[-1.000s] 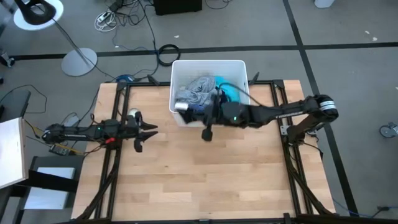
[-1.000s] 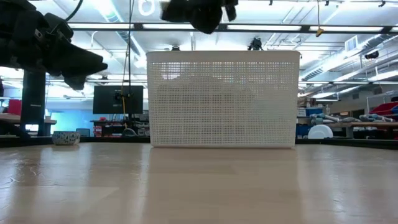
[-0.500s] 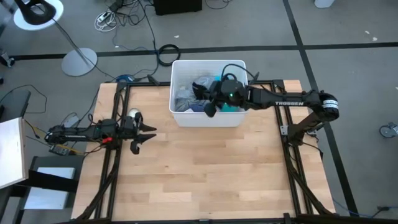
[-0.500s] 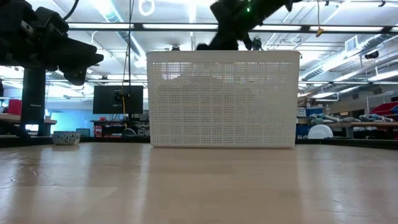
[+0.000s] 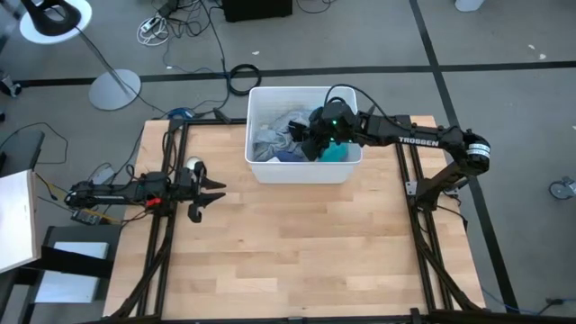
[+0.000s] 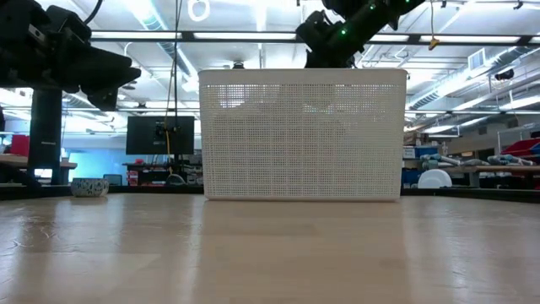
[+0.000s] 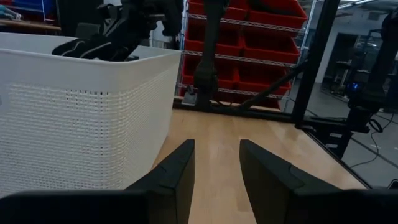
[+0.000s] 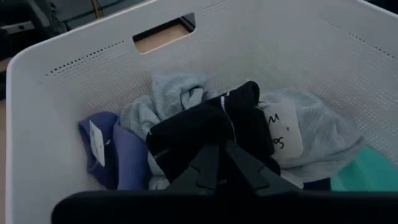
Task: Sort clothes
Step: Put the black sock into the white laundry bin, then return to Home Position
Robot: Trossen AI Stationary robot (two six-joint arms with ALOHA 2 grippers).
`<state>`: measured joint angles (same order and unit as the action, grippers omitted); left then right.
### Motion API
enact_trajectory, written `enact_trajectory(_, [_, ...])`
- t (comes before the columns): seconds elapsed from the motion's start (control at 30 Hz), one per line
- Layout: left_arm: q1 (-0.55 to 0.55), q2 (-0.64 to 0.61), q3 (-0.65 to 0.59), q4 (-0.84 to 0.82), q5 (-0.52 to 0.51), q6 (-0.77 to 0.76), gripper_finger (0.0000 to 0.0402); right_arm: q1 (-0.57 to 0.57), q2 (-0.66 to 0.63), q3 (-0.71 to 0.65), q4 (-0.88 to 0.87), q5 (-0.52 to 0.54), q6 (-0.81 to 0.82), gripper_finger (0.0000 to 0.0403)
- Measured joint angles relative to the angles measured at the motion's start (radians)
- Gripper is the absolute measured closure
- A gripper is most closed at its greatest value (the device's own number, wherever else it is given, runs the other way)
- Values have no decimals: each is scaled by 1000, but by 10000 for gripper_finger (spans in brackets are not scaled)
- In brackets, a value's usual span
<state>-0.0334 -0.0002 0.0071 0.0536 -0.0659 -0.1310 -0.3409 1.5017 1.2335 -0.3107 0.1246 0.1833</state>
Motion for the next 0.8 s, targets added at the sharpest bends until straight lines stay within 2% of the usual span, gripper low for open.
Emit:
enact_trajectory(0.3, [0, 0, 0, -37, -2, -9, 270, -3, -7, 0, -1, 8, 10, 359])
enact_trajectory(0.53, [0, 6, 0, -29, -9, -7, 270, -3, -106, 0, -37, 14, 10, 314])
enact_trajectory(0.8, [0, 6, 0, 29, -14, -6, 270, 5, -275, 0, -282, 14, 43, 284])
